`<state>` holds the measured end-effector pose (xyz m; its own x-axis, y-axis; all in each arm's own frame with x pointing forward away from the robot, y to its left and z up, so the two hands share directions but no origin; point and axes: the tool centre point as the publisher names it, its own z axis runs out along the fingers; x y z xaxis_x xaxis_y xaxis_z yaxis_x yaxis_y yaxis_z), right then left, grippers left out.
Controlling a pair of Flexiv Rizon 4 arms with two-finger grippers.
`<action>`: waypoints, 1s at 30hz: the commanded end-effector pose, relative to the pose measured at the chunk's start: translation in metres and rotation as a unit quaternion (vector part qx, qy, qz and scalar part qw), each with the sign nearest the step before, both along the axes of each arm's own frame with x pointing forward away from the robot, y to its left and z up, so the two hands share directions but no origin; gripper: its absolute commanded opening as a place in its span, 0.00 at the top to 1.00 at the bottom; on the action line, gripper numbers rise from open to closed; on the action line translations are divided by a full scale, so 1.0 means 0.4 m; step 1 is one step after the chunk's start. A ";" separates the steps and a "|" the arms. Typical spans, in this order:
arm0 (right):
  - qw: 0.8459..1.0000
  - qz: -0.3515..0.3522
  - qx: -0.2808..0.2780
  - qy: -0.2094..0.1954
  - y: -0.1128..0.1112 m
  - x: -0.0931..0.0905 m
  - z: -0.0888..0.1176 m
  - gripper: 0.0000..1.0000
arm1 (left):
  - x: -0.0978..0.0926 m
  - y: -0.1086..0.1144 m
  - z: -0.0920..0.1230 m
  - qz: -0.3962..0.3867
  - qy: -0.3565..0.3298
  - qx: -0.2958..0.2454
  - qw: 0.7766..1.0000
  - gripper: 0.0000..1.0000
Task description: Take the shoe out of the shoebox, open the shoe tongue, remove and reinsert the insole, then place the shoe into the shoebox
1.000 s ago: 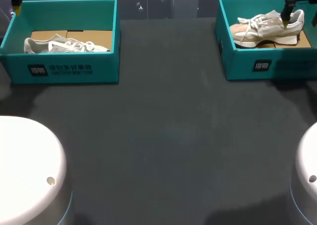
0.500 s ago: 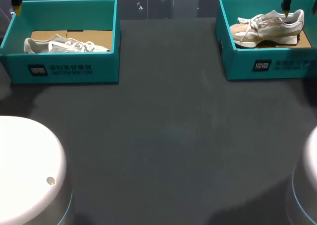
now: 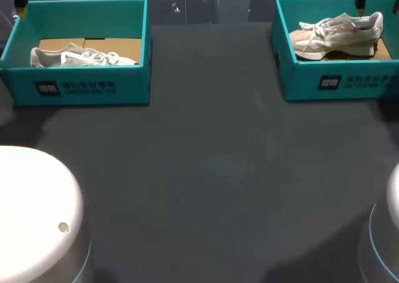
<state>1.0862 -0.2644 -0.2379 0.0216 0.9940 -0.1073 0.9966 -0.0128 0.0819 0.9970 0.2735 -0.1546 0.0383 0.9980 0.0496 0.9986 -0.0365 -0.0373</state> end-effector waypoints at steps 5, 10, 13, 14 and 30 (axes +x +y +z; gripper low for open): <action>1.000 -0.002 -0.010 -0.014 -0.021 0.069 -0.041 0.00 | -0.002 0.000 0.001 -0.001 -0.001 0.001 1.000 0.00; 1.000 -0.004 -0.014 -0.025 -0.044 0.100 -0.061 0.00 | -0.002 0.000 0.001 -0.001 -0.001 0.001 1.000 0.00; 0.999 -0.015 -0.014 -0.026 -0.061 0.111 -0.074 0.00 | -0.002 0.000 0.001 -0.001 -0.001 0.001 1.000 0.00; 0.999 -0.017 -0.014 -0.025 -0.068 0.114 -0.077 0.00 | -0.002 0.000 0.001 -0.001 -0.001 0.001 1.000 0.00; 0.999 -0.015 -0.027 -0.035 -0.106 0.146 -0.135 0.00 | -0.002 0.000 0.001 -0.001 -0.001 0.001 1.000 0.00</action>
